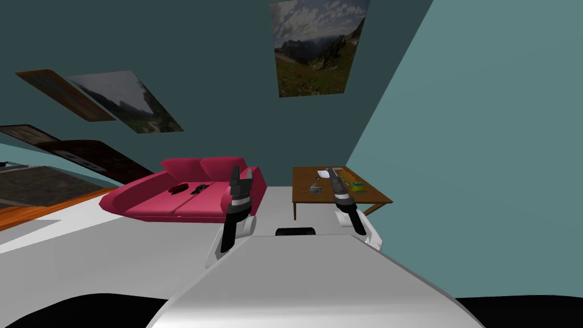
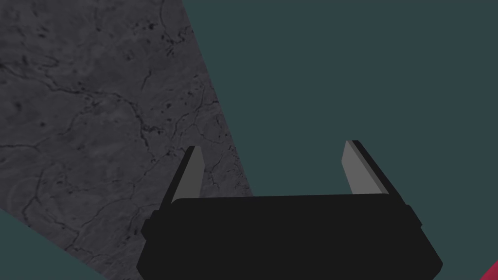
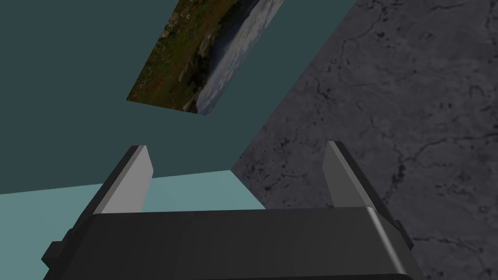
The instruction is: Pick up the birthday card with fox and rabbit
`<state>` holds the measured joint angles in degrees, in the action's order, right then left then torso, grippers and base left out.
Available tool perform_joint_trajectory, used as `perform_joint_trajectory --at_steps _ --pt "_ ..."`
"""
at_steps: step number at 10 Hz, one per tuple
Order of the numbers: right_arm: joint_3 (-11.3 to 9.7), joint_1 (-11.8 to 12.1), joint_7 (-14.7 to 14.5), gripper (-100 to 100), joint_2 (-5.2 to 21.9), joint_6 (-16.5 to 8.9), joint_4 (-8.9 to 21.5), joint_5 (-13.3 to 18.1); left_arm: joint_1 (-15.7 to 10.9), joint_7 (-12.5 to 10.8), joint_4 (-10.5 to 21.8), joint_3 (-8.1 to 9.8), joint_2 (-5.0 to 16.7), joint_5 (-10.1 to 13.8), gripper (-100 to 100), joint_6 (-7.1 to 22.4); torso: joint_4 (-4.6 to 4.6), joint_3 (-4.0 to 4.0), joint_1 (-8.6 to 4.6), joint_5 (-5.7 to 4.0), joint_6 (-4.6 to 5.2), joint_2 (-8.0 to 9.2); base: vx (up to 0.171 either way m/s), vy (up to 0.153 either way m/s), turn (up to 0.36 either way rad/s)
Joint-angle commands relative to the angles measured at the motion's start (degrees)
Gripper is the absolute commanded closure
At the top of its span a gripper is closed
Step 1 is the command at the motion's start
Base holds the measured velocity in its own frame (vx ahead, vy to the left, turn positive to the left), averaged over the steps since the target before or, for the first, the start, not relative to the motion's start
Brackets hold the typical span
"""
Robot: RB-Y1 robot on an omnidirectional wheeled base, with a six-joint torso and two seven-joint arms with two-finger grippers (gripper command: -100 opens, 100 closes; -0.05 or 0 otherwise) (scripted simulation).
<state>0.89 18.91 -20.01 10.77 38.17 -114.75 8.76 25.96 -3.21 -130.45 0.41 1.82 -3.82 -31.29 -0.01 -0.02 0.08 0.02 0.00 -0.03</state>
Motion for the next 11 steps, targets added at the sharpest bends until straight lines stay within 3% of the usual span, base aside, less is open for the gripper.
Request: perform_joint_trajectory --at_steps 1,4,7,8,9,10,11 --pt "-0.43 -1.63 -2.41 -100 1.61 0.43 2.86 1.17 0.0 0.0 0.0 0.0 0.0 0.0 0 0.0 0.0 0.0 0.0 0.0 0.0 0.0 0.005 0.021 -0.037" --pt "-1.53 -4.49 -6.7 -100 4.3 1.13 8.81 3.55 0.0 0.0 0.0 0.0 0.0 0.0 0 0.0 -0.01 -0.02 0.04 0.01 0.0 -0.03 0.011 0.037 -0.034" --pt "-2.16 -5.98 -9.33 -100 5.62 1.47 12.32 4.83 0.0 0.0 0.0 0.0 0.0 0.0 0 0.0 -0.01 -0.04 0.01 0.0 0.0 -0.06 0.016 0.024 -0.022" --pt "-2.84 -7.51 -11.77 -100 6.9 1.81 14.39 6.18 0.0 0.0 0.0 0.0 0.0 0.0 0 0.0 -0.01 -0.04 0.0 0.0 0.0 -0.06 0.016 0.026 -0.042" --pt "-2.84 -7.51 -11.79 -100 6.9 1.81 15.59 6.18 0.0 0.0 0.0 0.0 0.0 0.0 0 0.0 -0.01 -0.04 0.01 0.0 0.0 -0.07 0.017 0.024 -0.018" --pt "-3.56 -9.07 -14.3 -100 8.15 2.14 17.44 7.56 0.0 0.0 0.0 0.0 0.0 0.0 0 0.0 -0.01 -0.04 0.0 0.0 0.0 -0.06 0.026 0.03 -0.039" --pt "-3.56 -9.07 -14.3 -100 8.15 2.14 18.96 7.56 0.0 0.0 0.0 0.0 0.0 0.0 0 0.0 -0.02 -0.05 0.01 0.0 0.01 -0.09 0.022 0.028 -0.016"
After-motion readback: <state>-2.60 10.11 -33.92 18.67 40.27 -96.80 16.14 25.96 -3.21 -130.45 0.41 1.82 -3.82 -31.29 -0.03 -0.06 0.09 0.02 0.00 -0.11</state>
